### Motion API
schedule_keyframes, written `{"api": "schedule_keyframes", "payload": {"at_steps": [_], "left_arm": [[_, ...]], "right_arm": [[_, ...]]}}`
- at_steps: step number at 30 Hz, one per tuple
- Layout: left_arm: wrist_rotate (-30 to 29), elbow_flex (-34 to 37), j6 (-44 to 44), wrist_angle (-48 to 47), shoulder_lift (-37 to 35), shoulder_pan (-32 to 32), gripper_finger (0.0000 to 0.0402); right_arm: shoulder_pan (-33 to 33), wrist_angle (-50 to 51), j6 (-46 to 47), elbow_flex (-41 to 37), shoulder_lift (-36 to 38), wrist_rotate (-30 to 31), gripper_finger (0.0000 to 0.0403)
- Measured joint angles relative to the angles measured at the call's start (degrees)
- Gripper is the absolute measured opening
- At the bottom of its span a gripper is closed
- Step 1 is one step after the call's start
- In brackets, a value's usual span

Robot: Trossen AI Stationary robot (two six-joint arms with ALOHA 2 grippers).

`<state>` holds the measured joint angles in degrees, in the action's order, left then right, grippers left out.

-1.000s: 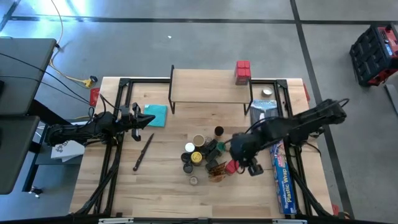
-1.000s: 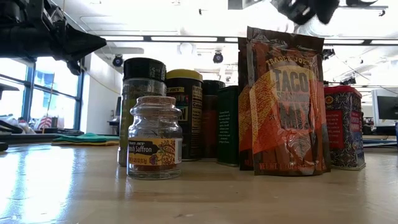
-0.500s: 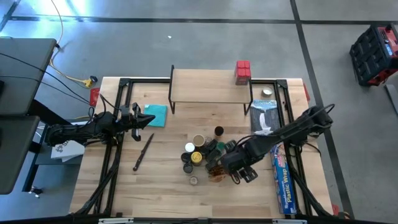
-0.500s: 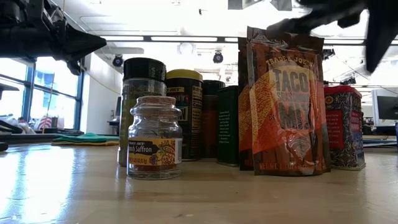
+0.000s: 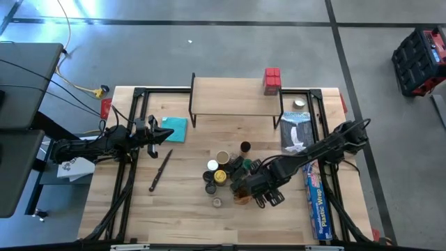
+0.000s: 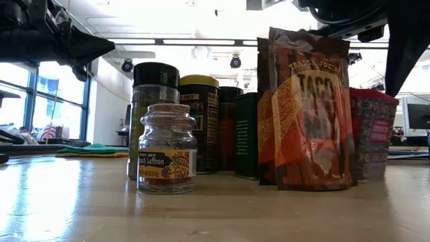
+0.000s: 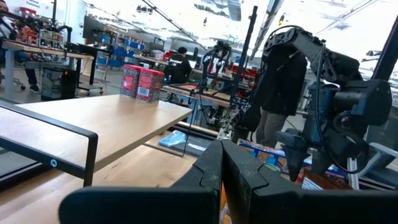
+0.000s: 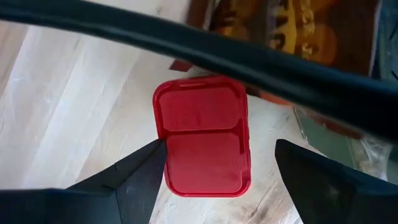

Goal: Shelf spices
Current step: Put the red seasoning can on the shelf

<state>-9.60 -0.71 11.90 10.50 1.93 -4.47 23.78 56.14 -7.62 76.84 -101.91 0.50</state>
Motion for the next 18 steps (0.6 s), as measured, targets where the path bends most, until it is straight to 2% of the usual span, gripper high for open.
{"api": "schedule_keyframes", "payload": {"at_steps": [11,18], "left_arm": [[0.0,0.0,0.0,0.0,0.0,0.0,0.0001],[0.0,0.0,0.0,0.0,0.0,0.0,0.0001]], "right_arm": [[-0.5,1.8,1.3,-0.1,0.0,0.5,0.026],[-0.6,2.3,1.2,-0.1,0.5,0.4,0.0257]]}}
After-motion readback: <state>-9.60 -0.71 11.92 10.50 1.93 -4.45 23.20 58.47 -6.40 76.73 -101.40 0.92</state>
